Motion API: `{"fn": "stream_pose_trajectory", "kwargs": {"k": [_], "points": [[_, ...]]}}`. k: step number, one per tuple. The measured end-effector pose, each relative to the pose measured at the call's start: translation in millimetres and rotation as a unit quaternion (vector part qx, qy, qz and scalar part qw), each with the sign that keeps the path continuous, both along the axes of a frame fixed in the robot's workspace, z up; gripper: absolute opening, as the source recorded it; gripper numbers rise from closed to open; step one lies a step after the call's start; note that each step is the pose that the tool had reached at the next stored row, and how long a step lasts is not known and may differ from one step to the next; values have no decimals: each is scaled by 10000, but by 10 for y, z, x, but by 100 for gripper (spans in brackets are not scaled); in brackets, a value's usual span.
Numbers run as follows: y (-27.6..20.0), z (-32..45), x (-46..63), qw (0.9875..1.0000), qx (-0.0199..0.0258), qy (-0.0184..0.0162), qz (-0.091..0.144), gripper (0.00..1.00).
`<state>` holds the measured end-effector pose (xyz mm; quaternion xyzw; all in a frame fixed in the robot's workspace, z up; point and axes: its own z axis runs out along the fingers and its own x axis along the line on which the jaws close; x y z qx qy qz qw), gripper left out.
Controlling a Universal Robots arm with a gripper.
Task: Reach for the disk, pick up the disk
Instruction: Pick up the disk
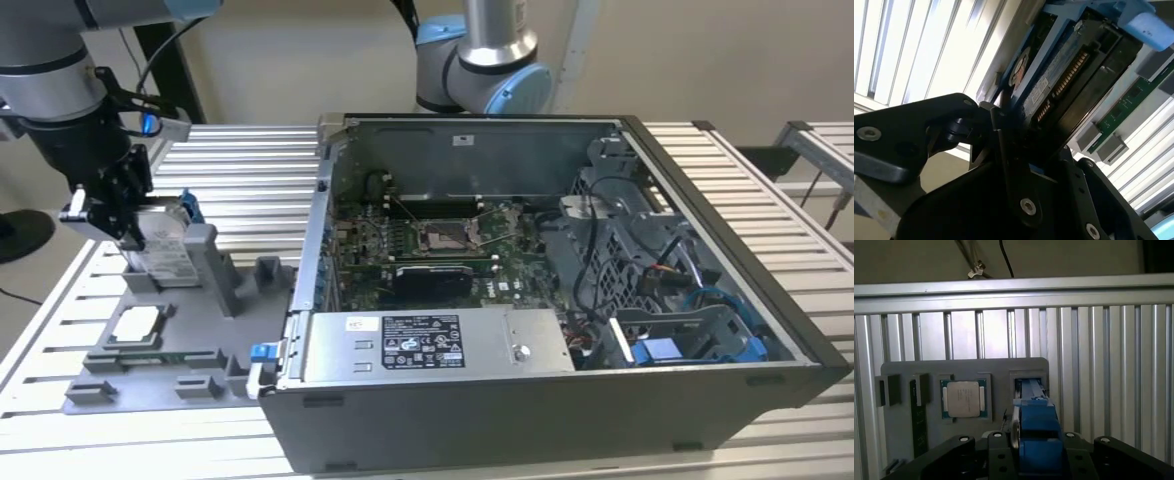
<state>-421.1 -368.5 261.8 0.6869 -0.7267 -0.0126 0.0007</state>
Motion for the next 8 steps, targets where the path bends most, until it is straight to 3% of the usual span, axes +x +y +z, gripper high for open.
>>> {"fn": "stream_pose_trajectory", "kwargs": {"k": [8], "points": [[0, 3, 1, 10000, 0, -1, 0, 0]]}}
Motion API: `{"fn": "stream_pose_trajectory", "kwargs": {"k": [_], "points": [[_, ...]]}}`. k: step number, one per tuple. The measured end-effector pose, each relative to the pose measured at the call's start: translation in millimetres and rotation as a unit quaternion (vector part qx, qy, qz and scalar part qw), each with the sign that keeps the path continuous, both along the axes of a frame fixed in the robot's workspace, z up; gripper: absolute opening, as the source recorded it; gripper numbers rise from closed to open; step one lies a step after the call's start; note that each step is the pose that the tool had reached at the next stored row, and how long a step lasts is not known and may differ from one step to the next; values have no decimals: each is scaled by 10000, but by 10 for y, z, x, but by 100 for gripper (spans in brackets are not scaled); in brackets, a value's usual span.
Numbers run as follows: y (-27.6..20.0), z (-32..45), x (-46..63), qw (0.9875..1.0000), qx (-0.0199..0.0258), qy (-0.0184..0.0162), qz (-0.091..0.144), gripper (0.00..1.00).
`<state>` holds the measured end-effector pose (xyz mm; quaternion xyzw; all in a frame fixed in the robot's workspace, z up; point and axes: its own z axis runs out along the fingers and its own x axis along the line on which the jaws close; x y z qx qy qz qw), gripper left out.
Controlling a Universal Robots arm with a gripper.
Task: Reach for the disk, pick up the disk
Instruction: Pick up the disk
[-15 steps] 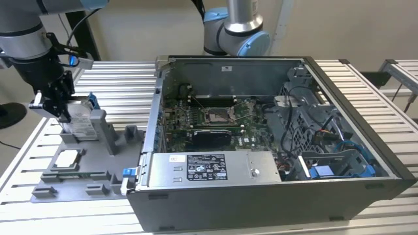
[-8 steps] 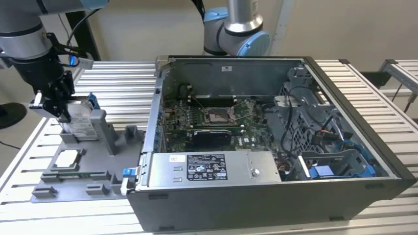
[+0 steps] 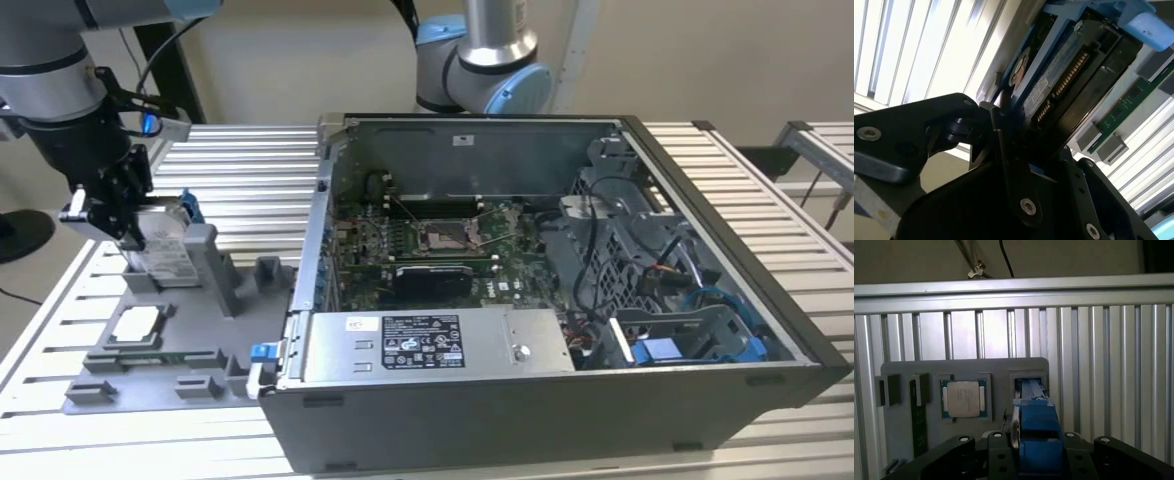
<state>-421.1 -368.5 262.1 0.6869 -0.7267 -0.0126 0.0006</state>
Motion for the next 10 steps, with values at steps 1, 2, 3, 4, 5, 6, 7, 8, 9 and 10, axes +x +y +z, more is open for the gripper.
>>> {"fn": "stream_pose_trajectory", "kwargs": {"k": [1, 2, 3, 4, 5, 6, 7, 8, 9, 10], "points": [[0, 5, 1, 10000, 2, -4, 0, 0], [0, 17, 1, 10000, 4, -7, 0, 0], [0, 42, 1, 10000, 3, -5, 0, 0], [0, 85, -1, 10000, 0, 2, 0, 0], [0, 126, 0, 10000, 0, 0, 0, 0], [0, 171, 0, 10000, 0, 0, 0, 0], [0, 217, -1, 10000, 0, 1, 0, 0], [0, 262, 0, 10000, 0, 1, 0, 0], [0, 309, 0, 10000, 0, 1, 0, 0], [0, 353, -1, 10000, -1, 2, 0, 0]]}}
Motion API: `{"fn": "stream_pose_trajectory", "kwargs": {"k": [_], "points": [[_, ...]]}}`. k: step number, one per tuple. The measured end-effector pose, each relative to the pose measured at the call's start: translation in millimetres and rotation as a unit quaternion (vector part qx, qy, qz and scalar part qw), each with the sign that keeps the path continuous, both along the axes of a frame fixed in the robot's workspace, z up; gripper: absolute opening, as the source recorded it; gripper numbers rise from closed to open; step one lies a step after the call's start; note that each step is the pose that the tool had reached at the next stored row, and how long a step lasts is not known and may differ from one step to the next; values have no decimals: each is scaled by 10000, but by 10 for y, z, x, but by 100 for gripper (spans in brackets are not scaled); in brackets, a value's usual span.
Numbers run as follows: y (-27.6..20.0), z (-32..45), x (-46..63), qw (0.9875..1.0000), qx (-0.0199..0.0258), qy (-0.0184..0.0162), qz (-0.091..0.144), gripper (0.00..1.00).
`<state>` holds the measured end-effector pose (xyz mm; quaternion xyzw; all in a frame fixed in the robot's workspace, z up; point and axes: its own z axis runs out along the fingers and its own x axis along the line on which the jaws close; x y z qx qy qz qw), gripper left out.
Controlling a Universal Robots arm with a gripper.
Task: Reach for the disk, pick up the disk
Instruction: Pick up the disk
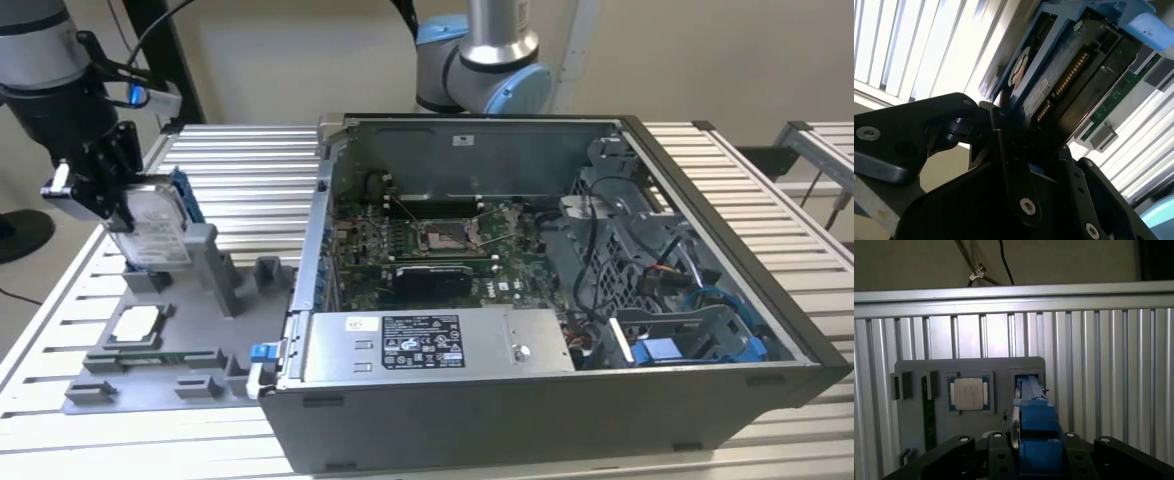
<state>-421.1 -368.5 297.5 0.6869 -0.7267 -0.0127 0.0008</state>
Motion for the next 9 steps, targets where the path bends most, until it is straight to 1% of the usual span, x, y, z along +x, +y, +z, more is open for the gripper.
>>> {"fn": "stream_pose_trajectory", "kwargs": {"k": [6, 7, 9], "points": [[0, 274, 0, 10000, 0, 0, 0, 0], [0, 314, 0, 10000, 0, -1, 0, 0], [0, 365, 0, 10000, 0, 0, 0, 0]]}}
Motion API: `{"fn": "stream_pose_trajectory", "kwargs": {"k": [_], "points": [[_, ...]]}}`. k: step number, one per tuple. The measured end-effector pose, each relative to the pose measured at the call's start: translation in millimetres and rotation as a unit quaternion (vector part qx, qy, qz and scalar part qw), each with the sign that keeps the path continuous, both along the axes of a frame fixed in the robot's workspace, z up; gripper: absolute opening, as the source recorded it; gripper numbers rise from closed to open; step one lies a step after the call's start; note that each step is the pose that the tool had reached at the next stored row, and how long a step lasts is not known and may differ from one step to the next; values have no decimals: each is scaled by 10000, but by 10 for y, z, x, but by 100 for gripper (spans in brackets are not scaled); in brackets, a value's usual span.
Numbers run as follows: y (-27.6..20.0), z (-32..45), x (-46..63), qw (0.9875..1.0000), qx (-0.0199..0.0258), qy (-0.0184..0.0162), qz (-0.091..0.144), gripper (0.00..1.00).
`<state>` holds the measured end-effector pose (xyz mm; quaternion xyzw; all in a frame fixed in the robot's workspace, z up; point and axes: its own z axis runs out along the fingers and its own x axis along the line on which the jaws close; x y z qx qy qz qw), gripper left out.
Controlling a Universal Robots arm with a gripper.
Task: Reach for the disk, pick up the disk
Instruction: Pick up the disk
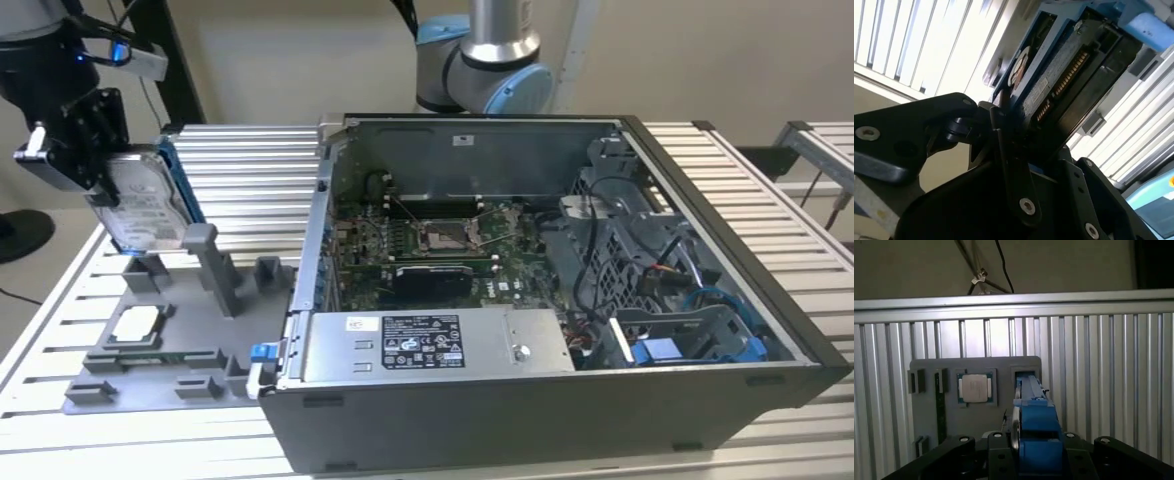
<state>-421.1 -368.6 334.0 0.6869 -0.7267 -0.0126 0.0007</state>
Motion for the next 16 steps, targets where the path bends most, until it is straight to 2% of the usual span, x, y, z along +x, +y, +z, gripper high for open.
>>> {"fn": "stream_pose_trajectory", "kwargs": {"k": [5, 16], "points": [[0, 77, 0, 10000, 0, 0, 0, 0], [0, 303, 0, 10000, 0, 0, 0, 0]]}}
